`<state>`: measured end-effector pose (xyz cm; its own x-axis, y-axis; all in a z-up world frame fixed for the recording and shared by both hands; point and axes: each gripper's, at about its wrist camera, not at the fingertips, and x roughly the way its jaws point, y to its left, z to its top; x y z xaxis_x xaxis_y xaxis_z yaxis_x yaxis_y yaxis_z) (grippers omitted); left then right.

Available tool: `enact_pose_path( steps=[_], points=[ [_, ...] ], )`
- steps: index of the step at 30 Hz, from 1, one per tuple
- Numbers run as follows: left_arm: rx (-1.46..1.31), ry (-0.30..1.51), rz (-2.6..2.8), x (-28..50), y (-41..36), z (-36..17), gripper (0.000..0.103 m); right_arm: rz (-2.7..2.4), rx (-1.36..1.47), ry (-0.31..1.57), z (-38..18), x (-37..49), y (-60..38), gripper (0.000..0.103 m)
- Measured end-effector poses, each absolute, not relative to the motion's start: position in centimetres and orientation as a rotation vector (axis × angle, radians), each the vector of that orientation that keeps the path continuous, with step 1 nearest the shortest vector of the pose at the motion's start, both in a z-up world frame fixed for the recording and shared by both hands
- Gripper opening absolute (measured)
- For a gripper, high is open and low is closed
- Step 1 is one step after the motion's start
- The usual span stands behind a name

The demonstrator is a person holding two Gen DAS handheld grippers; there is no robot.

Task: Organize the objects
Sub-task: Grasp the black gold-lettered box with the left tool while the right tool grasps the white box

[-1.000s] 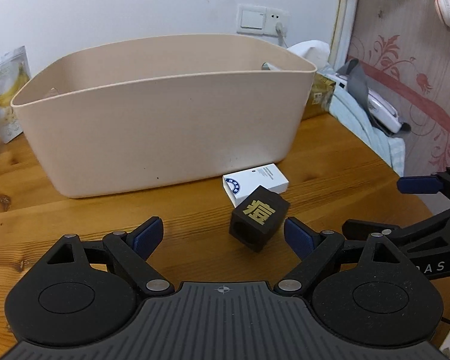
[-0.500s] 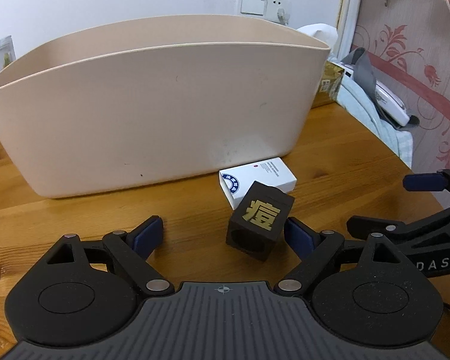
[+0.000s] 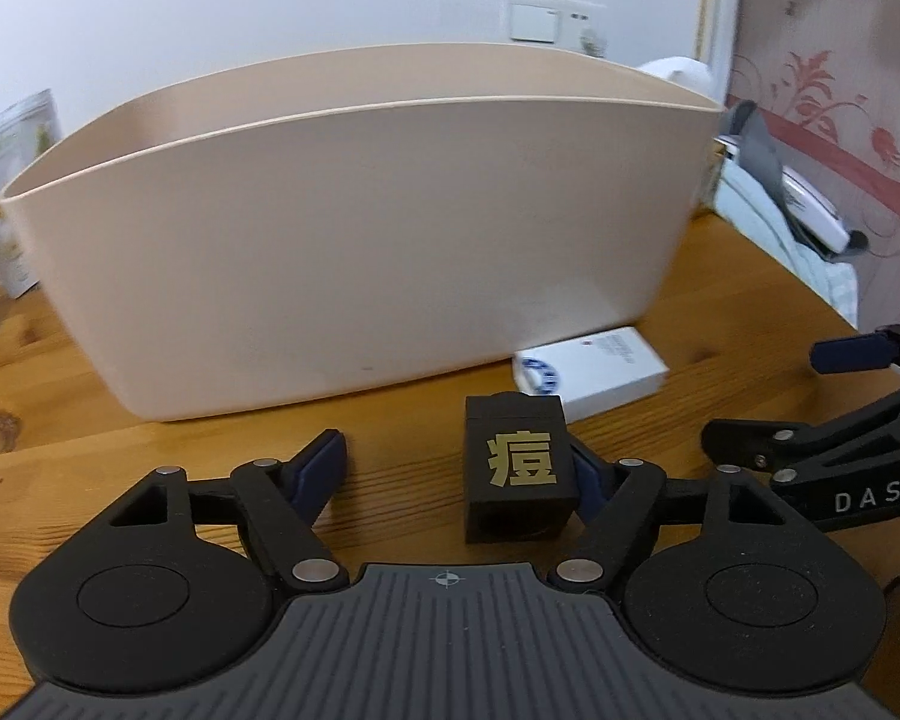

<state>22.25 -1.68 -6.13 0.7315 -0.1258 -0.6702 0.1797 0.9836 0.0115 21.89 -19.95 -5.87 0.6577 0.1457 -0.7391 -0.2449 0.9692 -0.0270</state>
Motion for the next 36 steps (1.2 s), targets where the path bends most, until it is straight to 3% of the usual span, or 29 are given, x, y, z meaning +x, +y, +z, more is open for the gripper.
enact_pose_path(
  steps=[27,36],
  points=[
    [0.051,0.681,-0.122,23.1,3.0,-6.5,0.075,0.304,-0.137,0.815,-6.2,24.1,-14.1,0.103],
    [0.049,0.684,-0.112,23.4,3.1,-6.2,0.065,0.297,-0.128,0.808,-6.4,24.5,-13.3,0.103]
  ],
)
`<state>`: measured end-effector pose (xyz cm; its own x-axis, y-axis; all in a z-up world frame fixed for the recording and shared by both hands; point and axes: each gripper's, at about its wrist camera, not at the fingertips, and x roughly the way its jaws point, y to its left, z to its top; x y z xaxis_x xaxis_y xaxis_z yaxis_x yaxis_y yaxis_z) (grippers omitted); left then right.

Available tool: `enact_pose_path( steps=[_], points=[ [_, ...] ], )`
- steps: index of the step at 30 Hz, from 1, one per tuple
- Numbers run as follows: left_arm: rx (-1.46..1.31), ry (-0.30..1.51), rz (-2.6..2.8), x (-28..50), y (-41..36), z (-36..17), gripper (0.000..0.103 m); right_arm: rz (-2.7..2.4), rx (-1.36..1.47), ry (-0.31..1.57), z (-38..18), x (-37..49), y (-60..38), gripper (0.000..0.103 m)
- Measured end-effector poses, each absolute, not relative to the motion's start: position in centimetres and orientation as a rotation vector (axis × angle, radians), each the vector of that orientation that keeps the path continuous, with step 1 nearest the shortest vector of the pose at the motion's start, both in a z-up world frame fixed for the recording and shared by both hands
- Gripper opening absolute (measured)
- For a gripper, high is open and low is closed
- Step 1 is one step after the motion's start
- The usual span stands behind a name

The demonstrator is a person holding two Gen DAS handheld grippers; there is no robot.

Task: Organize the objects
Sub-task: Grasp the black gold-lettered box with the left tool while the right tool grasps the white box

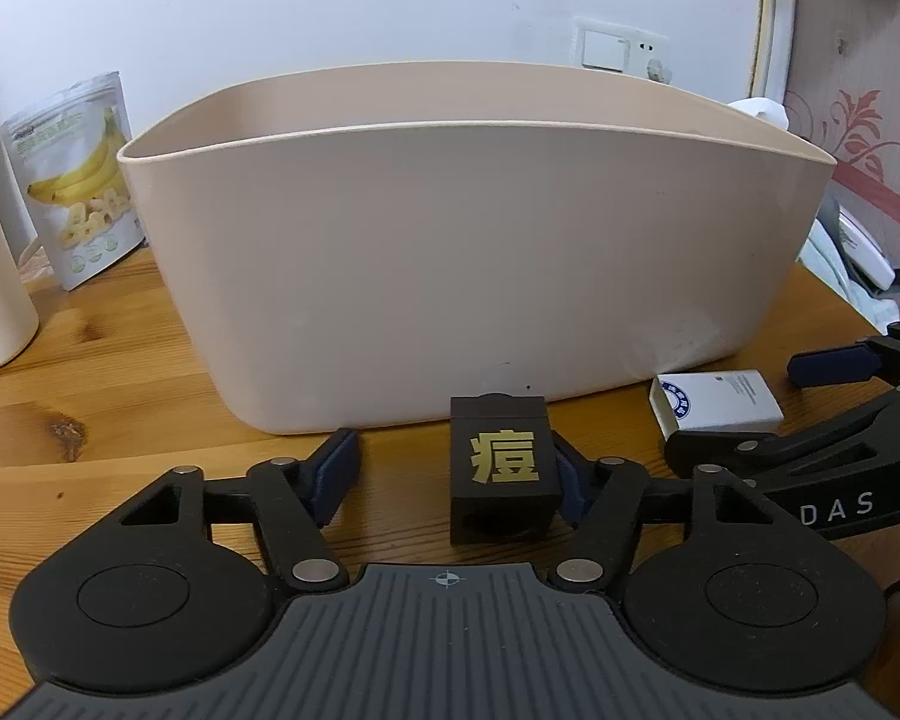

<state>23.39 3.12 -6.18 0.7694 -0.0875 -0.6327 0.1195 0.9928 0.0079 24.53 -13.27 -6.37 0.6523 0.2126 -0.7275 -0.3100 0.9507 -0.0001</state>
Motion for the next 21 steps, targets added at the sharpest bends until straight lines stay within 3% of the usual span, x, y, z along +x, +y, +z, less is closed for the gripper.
enact_pose_path(
  steps=[7,13,21],
  points=[
    [0.043,0.682,-0.107,22.7,4.0,-6.1,0.055,0.270,-0.114,0.801,-6.5,25.0,-12.6,0.103],
    [0.039,0.687,-0.095,22.6,4.4,-6.0,0.053,0.267,-0.112,0.796,-6.4,25.1,-12.2,0.103],
    [0.037,0.686,-0.092,22.9,4.8,-6.0,0.053,0.299,-0.108,0.773,-6.1,24.6,-12.3,0.084]
  ],
)
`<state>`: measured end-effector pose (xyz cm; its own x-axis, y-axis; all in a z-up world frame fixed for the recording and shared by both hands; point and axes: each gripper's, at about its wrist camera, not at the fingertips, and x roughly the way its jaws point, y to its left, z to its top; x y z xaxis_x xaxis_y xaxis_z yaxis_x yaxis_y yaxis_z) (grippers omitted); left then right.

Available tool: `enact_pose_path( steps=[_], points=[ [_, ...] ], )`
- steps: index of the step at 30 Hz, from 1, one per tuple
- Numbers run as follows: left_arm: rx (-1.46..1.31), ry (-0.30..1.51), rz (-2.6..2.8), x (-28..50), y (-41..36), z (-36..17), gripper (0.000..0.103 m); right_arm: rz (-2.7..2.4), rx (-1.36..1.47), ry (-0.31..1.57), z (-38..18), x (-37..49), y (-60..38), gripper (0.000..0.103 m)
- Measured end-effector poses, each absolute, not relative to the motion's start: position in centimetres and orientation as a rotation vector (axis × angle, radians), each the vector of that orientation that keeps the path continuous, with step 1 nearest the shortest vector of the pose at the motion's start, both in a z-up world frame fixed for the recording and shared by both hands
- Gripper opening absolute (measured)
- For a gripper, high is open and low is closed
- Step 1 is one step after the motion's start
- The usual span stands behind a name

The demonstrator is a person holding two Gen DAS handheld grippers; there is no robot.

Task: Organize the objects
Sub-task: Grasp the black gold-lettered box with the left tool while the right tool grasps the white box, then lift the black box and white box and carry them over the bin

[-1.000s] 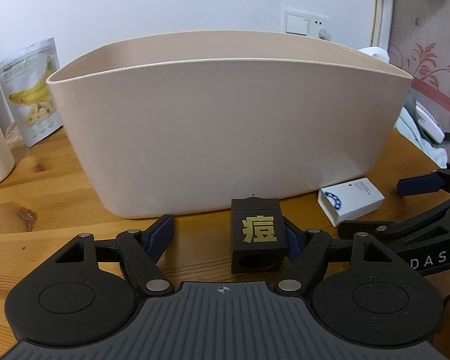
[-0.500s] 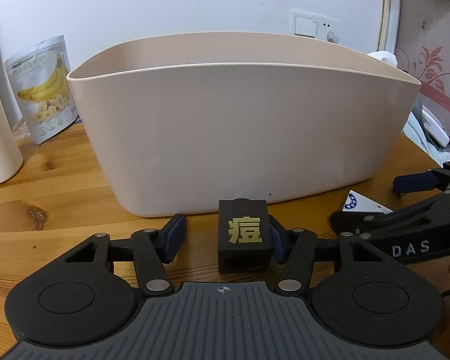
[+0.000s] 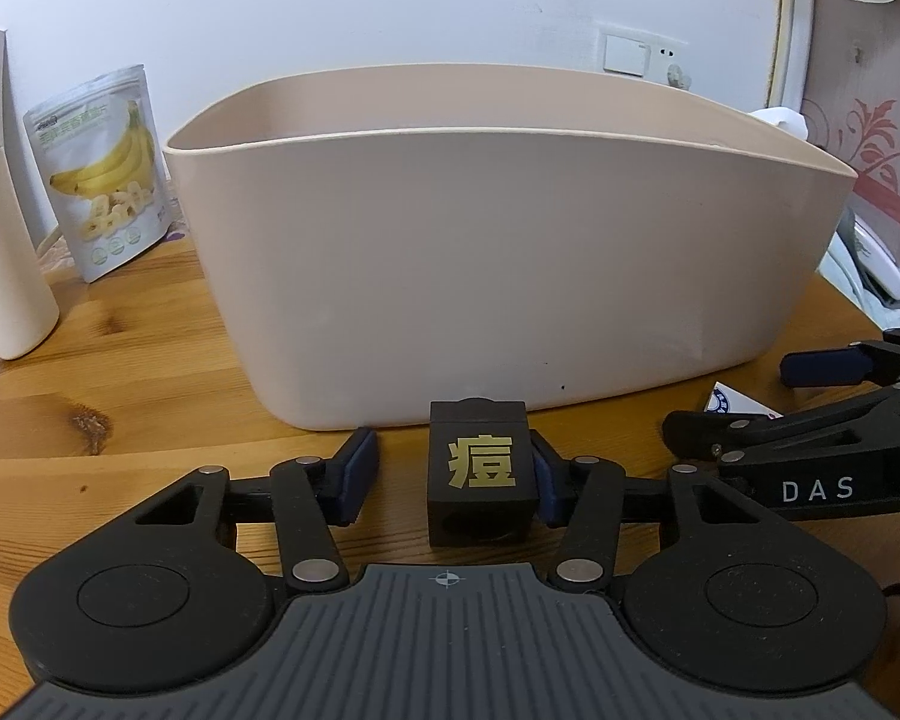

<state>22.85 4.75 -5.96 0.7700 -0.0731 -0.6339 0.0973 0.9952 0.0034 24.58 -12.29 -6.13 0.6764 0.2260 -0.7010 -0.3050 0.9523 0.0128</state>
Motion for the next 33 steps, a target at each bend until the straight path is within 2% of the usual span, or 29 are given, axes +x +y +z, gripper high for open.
enact_pose_path(
  steps=[5,8,11,13,33],
  points=[
    [0.036,0.681,-0.090,23.0,4.8,-6.1,0.052,0.329,-0.122,0.770,-5.7,24.3,-11.8,0.066],
    [0.037,0.684,-0.091,22.9,4.8,-6.0,0.048,0.332,-0.124,0.768,-5.5,24.1,-11.6,0.057],
    [0.039,0.685,-0.096,22.8,4.9,-5.9,0.041,0.332,-0.125,0.765,-5.3,23.8,-11.4,0.043],
    [0.039,0.687,-0.101,22.8,4.9,-5.8,0.032,0.330,-0.123,0.766,-5.1,23.7,-11.4,0.035],
    [0.050,0.709,-0.135,20.5,4.8,-5.1,0.032,0.323,-0.046,0.760,-3.7,20.4,-13.4,0.031]
  ],
)
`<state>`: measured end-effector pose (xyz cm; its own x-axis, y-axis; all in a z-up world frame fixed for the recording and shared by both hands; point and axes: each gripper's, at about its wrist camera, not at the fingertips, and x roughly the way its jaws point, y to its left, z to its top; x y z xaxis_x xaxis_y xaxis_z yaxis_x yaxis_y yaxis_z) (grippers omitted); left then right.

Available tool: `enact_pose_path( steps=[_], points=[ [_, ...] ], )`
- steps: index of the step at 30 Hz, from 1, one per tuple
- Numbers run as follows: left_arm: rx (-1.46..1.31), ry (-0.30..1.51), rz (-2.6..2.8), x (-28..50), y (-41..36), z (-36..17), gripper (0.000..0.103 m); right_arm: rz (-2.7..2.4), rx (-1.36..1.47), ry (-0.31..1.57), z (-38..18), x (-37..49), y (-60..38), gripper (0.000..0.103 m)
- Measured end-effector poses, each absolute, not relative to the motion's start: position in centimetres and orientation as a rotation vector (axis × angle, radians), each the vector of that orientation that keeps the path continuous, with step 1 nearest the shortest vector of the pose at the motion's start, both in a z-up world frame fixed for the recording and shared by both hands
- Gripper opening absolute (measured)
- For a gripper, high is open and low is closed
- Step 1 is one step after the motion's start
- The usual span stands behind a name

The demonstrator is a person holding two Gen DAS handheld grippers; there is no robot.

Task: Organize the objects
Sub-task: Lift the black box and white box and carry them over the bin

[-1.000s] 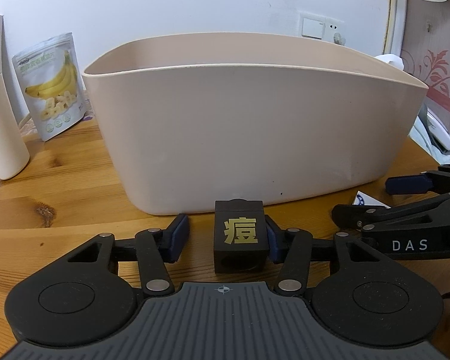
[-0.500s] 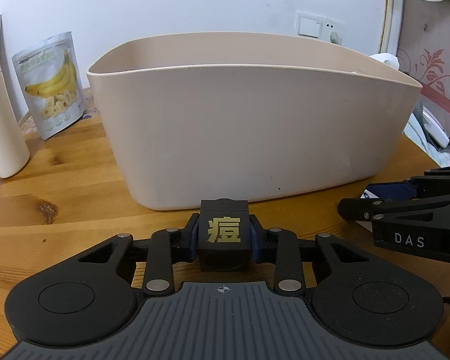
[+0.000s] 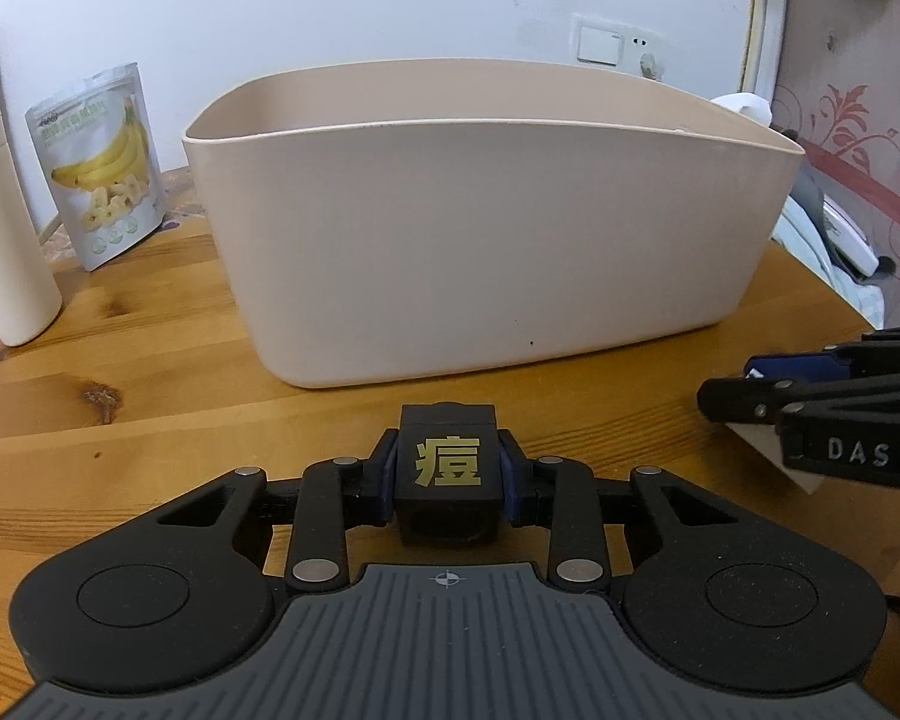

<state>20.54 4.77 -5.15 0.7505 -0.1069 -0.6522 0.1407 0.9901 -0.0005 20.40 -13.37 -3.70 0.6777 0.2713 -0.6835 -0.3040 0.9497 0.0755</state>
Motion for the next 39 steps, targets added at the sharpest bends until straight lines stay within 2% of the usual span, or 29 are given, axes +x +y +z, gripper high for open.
enact_pose_path(
  steps=[14,39],
  points=[
    [0.060,0.656,-0.155,19.1,4.7,-2.5,0.032,0.330,0.008,0.665,0.1,18.6,-15.3,0.032],
    [0.080,0.496,-0.178,18.5,5.8,5.8,0.032,0.300,0.041,0.498,6.4,17.8,-17.1,0.032]
  ],
)
